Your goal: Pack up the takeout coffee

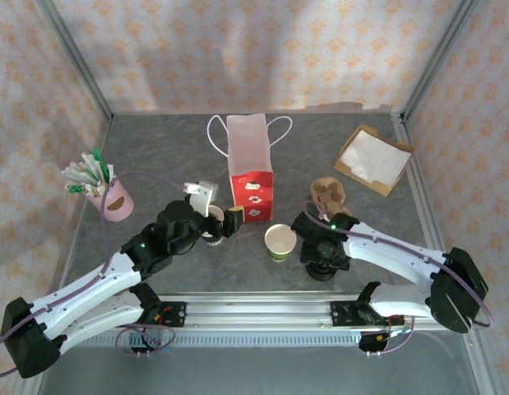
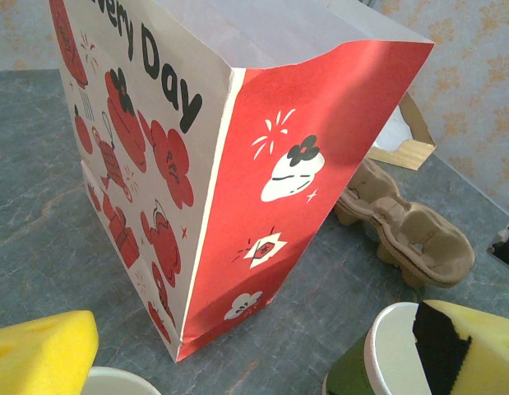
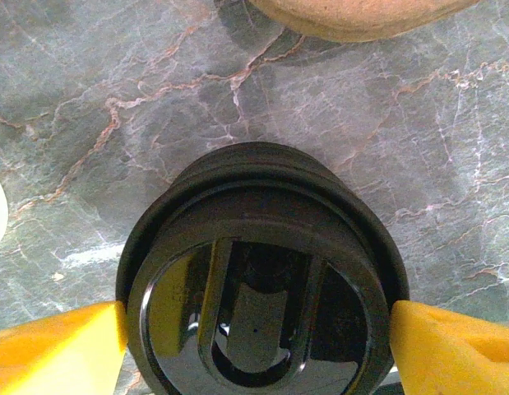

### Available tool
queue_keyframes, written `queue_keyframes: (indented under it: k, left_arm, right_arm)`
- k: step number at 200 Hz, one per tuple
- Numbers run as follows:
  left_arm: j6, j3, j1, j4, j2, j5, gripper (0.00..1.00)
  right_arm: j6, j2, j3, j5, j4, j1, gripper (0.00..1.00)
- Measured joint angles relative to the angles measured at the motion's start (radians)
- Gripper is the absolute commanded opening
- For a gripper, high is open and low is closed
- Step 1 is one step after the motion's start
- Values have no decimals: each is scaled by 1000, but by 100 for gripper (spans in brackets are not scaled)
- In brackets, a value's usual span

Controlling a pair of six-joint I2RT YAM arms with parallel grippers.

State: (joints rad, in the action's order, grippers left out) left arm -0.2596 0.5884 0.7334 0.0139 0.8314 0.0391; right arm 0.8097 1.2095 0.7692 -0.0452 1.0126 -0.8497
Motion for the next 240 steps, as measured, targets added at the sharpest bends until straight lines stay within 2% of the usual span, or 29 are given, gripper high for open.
queue_keyframes:
  k: [93, 240]
  left_arm:
    - [0, 0, 0, 0, 0, 0, 100]
    - [0, 0, 0, 0, 0, 0, 100]
  right_arm:
    - [-4, 10, 3, 2, 1, 0, 69]
    - [2, -81, 7, 54, 23, 15, 69]
